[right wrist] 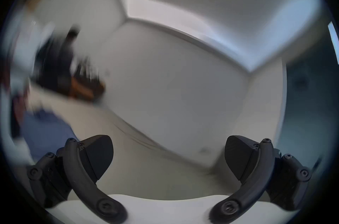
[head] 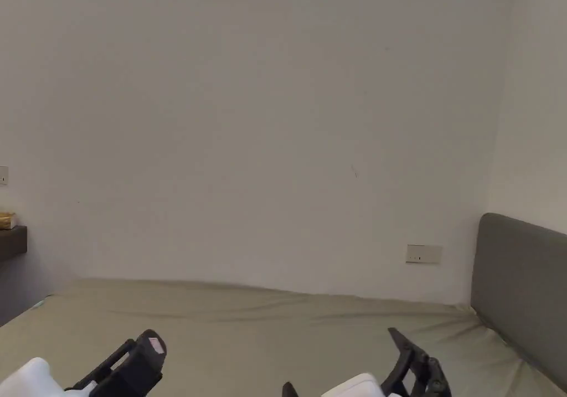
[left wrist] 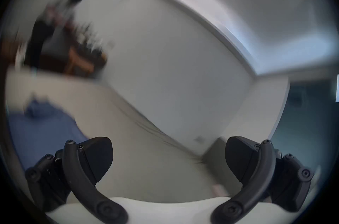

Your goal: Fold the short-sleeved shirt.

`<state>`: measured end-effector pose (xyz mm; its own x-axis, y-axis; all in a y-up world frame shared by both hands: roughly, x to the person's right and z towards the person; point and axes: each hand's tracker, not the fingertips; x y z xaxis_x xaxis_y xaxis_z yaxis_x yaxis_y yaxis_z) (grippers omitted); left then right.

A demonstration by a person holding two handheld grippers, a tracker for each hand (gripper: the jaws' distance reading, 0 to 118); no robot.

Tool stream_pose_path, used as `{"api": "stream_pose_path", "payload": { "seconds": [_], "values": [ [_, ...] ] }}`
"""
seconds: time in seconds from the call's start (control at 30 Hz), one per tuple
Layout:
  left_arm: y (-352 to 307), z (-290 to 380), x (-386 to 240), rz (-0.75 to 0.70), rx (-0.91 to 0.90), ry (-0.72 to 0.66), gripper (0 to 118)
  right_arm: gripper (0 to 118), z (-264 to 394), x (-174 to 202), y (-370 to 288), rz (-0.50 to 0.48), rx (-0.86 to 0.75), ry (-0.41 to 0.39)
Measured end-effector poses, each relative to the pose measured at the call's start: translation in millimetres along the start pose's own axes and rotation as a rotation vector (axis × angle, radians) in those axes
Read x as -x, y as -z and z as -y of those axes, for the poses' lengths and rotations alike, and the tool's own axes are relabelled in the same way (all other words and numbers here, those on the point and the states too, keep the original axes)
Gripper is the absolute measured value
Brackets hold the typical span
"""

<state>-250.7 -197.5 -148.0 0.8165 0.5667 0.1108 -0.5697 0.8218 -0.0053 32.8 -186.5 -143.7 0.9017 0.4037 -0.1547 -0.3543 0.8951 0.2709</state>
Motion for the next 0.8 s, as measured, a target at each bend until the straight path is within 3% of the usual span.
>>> {"api": "stream_pose_path", "payload": {
  "seconds": [0.07, 0.13, 0.2, 0.27, 0.33, 0.43, 0.53, 0.8],
  "values": [
    [1, -2, -36, -0.065, -0.059, 0.325, 118, 118, -3, -32, -3, -0.048, -0.002, 0.354],
    [3, 8, -63, -0.126, -0.13, 0.61, 118, 118, 3, -52, -4, -0.042, -0.014, 0.564],
    [6, 17, -76, -0.177, -0.107, 0.734, 118, 118, -1, -48, -8, 0.044, 0.034, 0.481],
    [3, 24, -77, -0.112, -0.072, 0.674, 118, 118, -2, -37, -15, 0.094, 0.024, 0.328],
    [3, 26, -69, -0.048, -0.02, 0.551, 118, 118, -1, -30, -19, 0.101, 0.02, 0.263],
    [9, 25, -61, -0.066, 0.049, 0.474, 118, 118, 3, -35, -17, 0.039, 0.049, 0.333],
    [9, 22, -57, -0.067, 0.057, 0.487, 118, 118, 7, -40, -14, 0.049, 0.047, 0.333],
    [3, 22, -62, -0.091, -0.092, 0.634, 118, 118, 1, -38, -11, 0.066, 0.076, 0.349]
  ]
}}
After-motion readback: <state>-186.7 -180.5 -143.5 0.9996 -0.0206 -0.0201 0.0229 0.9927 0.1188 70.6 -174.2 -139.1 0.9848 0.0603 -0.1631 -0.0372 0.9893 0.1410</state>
